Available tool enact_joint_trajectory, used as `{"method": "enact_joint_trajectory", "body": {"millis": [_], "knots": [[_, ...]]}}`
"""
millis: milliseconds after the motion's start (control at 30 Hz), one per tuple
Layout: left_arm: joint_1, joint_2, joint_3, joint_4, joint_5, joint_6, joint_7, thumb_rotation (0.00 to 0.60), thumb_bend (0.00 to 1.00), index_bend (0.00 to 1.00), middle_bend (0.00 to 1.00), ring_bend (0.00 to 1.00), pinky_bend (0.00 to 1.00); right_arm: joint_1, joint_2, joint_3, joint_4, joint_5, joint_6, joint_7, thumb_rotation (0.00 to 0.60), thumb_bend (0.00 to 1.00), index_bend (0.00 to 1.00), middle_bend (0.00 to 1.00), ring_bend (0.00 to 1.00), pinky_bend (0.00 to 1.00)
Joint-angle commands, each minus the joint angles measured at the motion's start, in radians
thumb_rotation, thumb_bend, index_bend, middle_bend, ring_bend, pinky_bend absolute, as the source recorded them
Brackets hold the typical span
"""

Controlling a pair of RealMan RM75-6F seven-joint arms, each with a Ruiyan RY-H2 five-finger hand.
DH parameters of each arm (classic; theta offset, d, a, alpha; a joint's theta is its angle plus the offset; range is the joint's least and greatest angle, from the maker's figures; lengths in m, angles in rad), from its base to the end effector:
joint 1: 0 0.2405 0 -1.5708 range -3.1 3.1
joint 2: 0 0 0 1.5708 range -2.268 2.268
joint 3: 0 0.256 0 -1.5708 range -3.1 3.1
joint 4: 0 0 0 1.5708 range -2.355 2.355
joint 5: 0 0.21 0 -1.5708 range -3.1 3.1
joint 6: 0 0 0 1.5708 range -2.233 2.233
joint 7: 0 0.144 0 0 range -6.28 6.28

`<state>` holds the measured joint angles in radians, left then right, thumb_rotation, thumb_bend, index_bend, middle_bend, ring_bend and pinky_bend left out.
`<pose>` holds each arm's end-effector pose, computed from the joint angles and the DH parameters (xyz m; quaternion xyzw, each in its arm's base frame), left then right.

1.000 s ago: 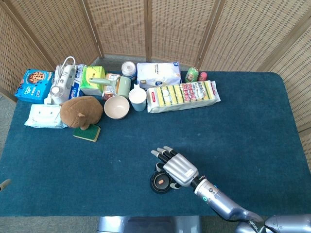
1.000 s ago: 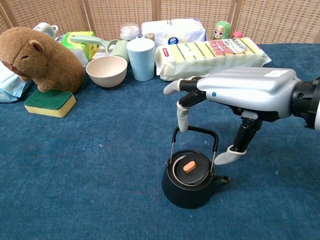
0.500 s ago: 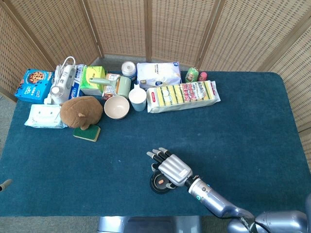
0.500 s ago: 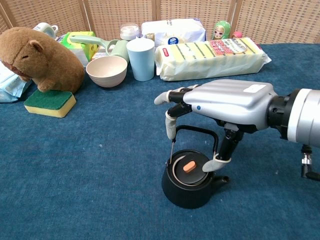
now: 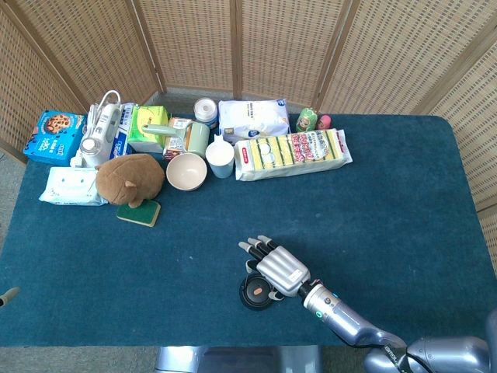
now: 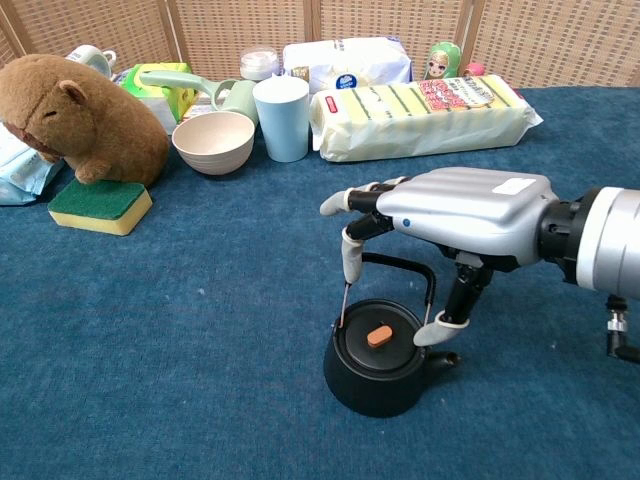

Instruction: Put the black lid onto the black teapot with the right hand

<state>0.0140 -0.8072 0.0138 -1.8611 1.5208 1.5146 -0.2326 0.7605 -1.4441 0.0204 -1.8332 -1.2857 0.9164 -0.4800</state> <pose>-0.2940 0.1366 0.2253 -0.5453 -0.4704 -0.4021 0.5655 -0.0979 -0.2528 -0.0241 0.8481 -0.2992 0.3491 0.2632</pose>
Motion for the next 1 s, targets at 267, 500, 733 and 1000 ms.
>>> {"method": "enact_joint_trajectory", "body": {"millis": [267, 500, 733, 1000], "knots": [[0.001, 0.001, 0.000, 0.001, -0.001, 0.002, -0.004, 0.600, 0.07, 0.00, 0.00, 0.00, 0.00, -0.005, 0.006, 0.006, -0.003, -0.014, 0.011, 0.017, 0.600, 0.18, 0.34, 0.03, 0.00, 0.00], [0.001, 0.002, 0.000, 0.004, 0.001, 0.002, -0.010, 0.600, 0.07, 0.00, 0.00, 0.00, 0.00, -0.019, 0.061, 0.012, -0.068, -0.057, 0.045, 0.034, 0.600, 0.18, 0.34, 0.03, 0.00, 0.00], [0.003, 0.000, 0.002, 0.002, 0.005, 0.006, -0.003, 0.600, 0.07, 0.00, 0.00, 0.00, 0.00, -0.026, 0.121, 0.043, -0.081, -0.073, 0.069, 0.091, 0.600, 0.09, 0.21, 0.03, 0.01, 0.00], [0.001, 0.002, 0.003, 0.002, 0.007, 0.001, -0.006, 0.600, 0.07, 0.00, 0.00, 0.00, 0.00, -0.054, 0.165, 0.080, 0.025, -0.141, 0.152, 0.181, 0.485, 0.00, 0.09, 0.03, 0.01, 0.00]]}}
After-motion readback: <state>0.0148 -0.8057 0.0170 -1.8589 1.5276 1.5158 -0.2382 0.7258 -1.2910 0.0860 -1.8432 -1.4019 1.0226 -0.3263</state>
